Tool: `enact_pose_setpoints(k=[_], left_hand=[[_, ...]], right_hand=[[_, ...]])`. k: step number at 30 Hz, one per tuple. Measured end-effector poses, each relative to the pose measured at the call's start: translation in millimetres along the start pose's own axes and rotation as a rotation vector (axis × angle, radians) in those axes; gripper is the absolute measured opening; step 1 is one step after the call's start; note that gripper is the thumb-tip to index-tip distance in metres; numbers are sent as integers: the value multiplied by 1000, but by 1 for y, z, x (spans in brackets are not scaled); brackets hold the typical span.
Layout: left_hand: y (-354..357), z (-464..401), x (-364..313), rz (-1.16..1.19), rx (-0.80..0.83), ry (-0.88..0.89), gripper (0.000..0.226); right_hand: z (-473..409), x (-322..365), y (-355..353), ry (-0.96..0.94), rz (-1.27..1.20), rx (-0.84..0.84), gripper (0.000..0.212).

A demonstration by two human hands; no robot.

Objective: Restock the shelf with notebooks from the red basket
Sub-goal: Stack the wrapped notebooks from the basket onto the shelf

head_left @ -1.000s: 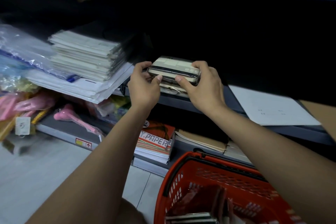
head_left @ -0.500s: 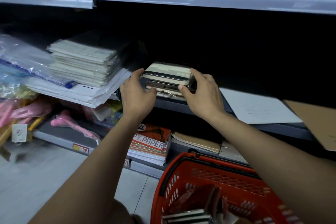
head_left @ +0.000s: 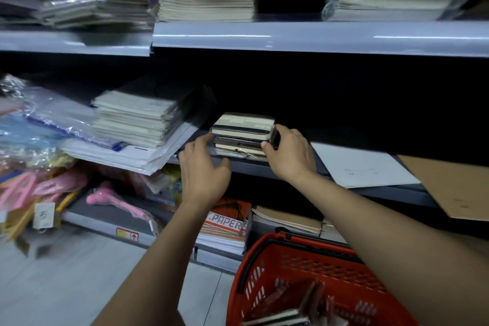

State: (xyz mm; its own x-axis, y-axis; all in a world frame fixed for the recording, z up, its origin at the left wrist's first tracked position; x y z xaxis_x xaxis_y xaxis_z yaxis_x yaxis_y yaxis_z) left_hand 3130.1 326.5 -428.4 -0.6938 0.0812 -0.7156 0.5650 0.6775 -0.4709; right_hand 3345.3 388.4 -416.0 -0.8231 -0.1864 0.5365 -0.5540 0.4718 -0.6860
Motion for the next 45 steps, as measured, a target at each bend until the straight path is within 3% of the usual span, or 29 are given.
enact_pose_setpoints(k=[8,16,23,30,35,40,42,45], left_hand=[[8,32,-8,-9,119,78,54],[10,69,-22,-48,212,135,49],[29,118,-24,-50,398,111,51],[58,157,-7,-50,542,11,42],[91,194,20,-124,739,-110,5],[123,235,53,-155,982,-260,24],[131,246,67,-163,1030,-319,19],[137,257,83,-194,1062,-419,34]], right_hand=[[43,-17,-23,-8,4,38,65],[88,-38,-49,-68,36,61,63],[127,-68,-60,-82,64,92,59],[164,-112,-50,-33,92,196,59],[190,-142,-23,10,118,298,58],[225,-170,15,77,145,487,57],[237,-181,27,94,149,536,56],[249,-193,47,148,138,606,63]])
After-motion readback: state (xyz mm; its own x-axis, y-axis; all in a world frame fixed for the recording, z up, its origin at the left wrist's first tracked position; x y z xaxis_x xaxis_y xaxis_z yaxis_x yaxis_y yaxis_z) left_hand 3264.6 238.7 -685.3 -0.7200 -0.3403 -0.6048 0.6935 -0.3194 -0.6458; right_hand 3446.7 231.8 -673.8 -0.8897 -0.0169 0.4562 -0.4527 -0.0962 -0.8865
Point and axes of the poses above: each hand's wrist, its own z-axis away from the middle knuckle, its own y-axis out of the palm, x = y × z, the point moved 9 cm from there along -z, towards the middle knuckle, and after that the axes turned 11 degrees about -x, right-handed, at the moved point
